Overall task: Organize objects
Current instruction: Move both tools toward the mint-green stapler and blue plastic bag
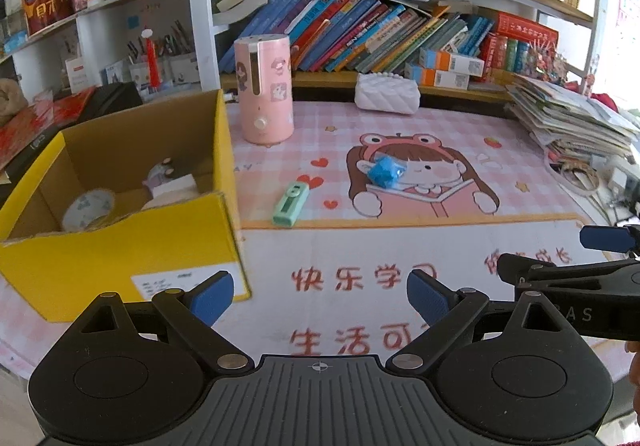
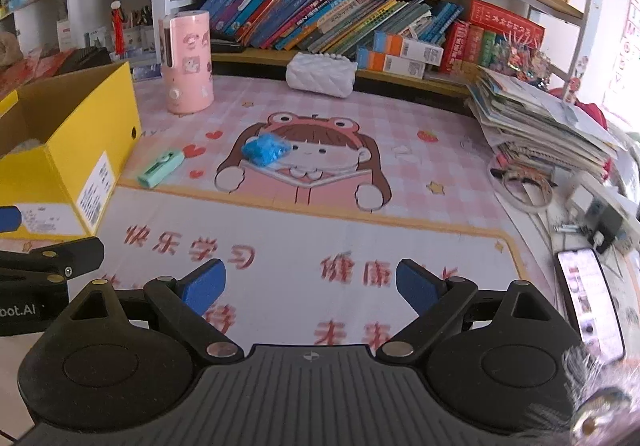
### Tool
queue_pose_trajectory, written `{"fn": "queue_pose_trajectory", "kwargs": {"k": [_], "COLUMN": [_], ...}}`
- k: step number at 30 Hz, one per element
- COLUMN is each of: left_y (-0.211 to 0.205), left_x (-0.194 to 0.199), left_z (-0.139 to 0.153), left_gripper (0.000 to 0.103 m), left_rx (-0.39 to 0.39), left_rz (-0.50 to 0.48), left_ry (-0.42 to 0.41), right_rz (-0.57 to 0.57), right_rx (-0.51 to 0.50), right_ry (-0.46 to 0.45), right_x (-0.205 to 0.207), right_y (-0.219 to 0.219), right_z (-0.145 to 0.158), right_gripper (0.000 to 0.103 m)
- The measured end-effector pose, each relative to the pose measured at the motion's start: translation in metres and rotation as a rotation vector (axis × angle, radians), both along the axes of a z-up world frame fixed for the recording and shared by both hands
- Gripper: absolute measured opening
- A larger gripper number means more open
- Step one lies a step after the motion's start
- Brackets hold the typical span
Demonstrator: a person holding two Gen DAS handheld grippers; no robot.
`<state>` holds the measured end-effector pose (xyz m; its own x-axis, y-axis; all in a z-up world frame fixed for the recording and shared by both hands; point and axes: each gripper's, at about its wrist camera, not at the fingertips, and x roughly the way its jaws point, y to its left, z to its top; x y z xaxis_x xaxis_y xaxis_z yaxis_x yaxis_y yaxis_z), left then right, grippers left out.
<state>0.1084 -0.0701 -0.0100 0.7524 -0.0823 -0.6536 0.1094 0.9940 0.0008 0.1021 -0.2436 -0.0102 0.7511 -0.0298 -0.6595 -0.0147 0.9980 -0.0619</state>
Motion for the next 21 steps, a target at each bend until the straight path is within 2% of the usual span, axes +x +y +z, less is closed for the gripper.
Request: {"fn": "queue_pose_trajectory", "kwargs": {"k": [7,14,16,19,21], "left_y": [-0.023,-0.038,-0.044,-0.048,-0.049], "left_x": [0.016,0.031,0.038,0.051,0.060], "left_z": [-0.001,-0.003,-0.005,-0.008,-0.011], "left_gripper": [0.094,0.092,0.087,0.077,0.063], "left_rx": [0.009,0.041,0.065,0.075,0.073], "left_rz": [0.039,0.102,0.115,0.147,0.165], "left_ry": [0.004,0.011,0.016,0.026,0.033], "right_rz": [0.047,0.106,0.128,0.165,0.186], "right_rx": [0.026,0.055,0.056,0.056,0.061], "right_ry": [0.004,0.020,0.022,0.007,-0.003], "right_x": [0.027,0.050,0.056,0.067,0.077], "right_y": [-0.024,-0.040,-0.042,-0.044,-0.046], "right_z": [-0.001,-0.006,-0.008,-0.010,-0.011], "right_gripper": [0.089,0.079,0.078,0.072,0.065]}}
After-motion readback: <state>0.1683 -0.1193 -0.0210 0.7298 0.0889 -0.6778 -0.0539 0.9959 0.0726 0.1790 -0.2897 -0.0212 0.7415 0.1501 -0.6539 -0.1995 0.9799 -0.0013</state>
